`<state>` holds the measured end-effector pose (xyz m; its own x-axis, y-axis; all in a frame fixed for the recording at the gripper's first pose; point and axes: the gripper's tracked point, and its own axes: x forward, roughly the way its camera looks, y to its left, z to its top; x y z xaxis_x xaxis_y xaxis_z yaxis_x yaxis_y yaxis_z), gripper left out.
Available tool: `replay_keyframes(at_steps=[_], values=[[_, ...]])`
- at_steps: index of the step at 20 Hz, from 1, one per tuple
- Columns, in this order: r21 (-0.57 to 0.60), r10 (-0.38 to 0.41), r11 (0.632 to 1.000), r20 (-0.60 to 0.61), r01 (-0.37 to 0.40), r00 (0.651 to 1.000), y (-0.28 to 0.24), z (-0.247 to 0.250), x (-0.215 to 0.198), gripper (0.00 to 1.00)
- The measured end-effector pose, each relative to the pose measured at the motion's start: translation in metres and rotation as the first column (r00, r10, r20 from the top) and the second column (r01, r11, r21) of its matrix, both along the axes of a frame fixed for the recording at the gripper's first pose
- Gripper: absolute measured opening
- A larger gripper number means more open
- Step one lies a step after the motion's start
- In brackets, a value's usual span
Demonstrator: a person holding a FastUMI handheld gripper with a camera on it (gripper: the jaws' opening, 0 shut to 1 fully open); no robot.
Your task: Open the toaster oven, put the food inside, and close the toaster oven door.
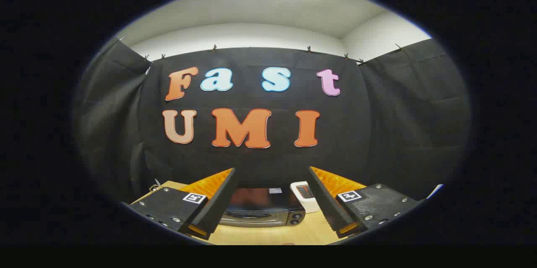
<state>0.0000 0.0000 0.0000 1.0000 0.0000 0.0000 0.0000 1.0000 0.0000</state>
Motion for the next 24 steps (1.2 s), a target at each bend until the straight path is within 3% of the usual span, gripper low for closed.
replay_keyframes(at_steps=[8, 17, 24], values=[[0.031, 0.066, 0.997, -0.042, -0.065, 0.997, 0.034, -0.017, 0.004, 0.98], [0.012, 0.062, 0.998, -0.047, -0.062, 0.997, 0.036, -0.017, 0.001, 0.98], [0.012, 0.078, 0.997, -0.108, -0.077, 0.991, 0.046, -0.047, 0.018, 0.98]])
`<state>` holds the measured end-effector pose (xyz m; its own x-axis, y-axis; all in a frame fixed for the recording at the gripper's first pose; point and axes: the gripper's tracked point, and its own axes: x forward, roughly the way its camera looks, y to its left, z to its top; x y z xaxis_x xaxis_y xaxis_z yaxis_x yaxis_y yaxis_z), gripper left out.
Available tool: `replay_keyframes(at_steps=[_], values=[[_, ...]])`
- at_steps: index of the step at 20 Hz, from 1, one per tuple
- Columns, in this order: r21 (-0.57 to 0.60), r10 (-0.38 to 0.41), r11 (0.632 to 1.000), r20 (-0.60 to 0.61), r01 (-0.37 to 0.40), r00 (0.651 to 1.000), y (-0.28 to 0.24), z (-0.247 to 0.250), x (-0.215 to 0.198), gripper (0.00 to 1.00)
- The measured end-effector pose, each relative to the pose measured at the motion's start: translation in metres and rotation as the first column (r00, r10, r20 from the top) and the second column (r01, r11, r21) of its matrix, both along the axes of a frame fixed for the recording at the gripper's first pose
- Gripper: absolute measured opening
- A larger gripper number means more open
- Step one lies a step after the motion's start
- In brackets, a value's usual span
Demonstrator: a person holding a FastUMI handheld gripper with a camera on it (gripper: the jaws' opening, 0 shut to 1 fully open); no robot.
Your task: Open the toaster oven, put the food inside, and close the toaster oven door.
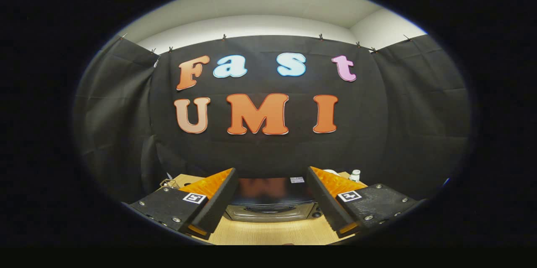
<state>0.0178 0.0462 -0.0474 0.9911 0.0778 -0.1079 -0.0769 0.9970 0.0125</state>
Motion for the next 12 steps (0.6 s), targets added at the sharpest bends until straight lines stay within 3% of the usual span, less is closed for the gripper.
replay_keyframes(at_steps=[12], values=[[-0.047, 0.001, 0.999, -0.227, -0.012, 0.974, 0.015, -0.105, 0.052, 0.98]])
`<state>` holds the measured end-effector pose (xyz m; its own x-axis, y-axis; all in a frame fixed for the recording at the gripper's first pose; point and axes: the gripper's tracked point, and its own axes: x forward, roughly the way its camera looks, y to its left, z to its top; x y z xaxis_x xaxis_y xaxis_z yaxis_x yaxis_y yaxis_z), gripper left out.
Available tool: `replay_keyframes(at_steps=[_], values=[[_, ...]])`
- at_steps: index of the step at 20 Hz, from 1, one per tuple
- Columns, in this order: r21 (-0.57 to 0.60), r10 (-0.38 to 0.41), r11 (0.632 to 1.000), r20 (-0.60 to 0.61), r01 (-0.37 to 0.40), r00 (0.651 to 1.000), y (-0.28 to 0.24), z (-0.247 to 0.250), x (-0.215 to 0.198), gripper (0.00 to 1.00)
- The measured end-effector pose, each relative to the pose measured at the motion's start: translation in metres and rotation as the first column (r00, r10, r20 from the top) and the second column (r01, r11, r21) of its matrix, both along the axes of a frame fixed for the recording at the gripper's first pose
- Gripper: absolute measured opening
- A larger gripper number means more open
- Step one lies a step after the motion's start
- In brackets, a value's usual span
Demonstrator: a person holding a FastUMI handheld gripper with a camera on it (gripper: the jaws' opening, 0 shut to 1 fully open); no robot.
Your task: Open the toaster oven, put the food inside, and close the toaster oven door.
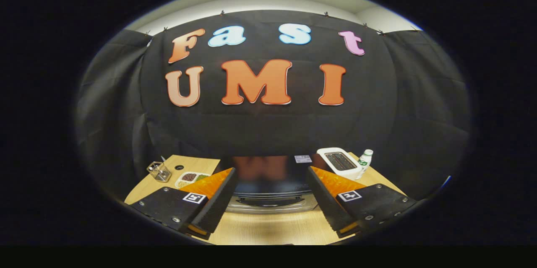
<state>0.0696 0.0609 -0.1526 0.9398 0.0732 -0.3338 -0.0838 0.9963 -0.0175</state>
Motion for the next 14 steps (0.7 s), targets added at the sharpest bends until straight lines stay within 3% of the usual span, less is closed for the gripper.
replay_keyframes(at_steps=[9, 14], values=[[-0.043, -0.002, 0.999, -0.185, -0.006, 0.983, 0.003, -0.087, 0.029, 0.98], [-0.049, 0.004, 0.999, -0.23, -0.016, 0.973, 0.006, -0.107, 0.034, 0.99]])
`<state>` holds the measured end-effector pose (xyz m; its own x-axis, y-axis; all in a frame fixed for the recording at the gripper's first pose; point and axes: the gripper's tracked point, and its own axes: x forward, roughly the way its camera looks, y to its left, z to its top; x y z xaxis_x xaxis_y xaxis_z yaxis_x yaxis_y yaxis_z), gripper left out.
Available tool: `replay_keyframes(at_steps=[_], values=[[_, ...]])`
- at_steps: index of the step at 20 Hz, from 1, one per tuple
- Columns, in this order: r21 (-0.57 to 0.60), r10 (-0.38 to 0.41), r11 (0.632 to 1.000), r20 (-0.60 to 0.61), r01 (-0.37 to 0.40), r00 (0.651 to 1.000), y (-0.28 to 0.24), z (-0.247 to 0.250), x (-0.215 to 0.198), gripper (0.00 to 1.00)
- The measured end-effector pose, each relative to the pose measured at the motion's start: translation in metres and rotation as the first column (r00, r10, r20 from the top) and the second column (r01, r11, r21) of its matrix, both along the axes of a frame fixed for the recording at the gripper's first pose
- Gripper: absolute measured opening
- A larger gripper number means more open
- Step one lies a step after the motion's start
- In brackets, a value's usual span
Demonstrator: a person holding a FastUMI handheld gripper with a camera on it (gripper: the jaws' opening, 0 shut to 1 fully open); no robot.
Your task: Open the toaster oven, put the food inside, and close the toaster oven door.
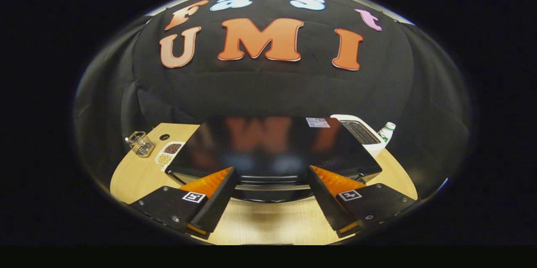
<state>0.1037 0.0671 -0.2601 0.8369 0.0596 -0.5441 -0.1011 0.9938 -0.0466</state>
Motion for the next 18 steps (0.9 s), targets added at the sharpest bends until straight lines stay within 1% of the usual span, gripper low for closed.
replay_keyframes(at_steps=[4, 5, 6, 7, 8, 11, 13, 15, 18], values=[[0.039, 0.002, 0.999, -0.016, -0.001, 1.0, 0.004, -0.003, -0.005, 0.98], [0.033, 0.009, 0.999, -0.041, -0.007, 0.999, 0.004, -0.005, -0.01, 0.99], [0.034, 0.008, 0.999, -0.022, -0.008, 1.0, 0.001, -0.006, -0.005, 0.98], [0.039, 0.006, 0.999, -0.04, -0.005, 0.999, 0.001, -0.008, -0.008, 1.0], [0.037, 0.003, 0.999, -0.054, -0.001, 0.999, 0.001, -0.01, -0.009, 0.98], [0.021, 0.01, 1.0, -0.179, -0.006, 0.984, 0.003, -0.046, -0.033, 0.98], [0.025, 0.023, 1.0, -0.196, -0.019, 0.98, 0.008, -0.064, -0.059, 0.98], [0.022, 0.018, 1.0, -0.205, -0.014, 0.979, 0.006, -0.075, -0.081, 0.98], [0.028, 0.008, 1.0, -0.206, -0.002, 0.979, 0.002, -0.08, -0.097, 0.97]])
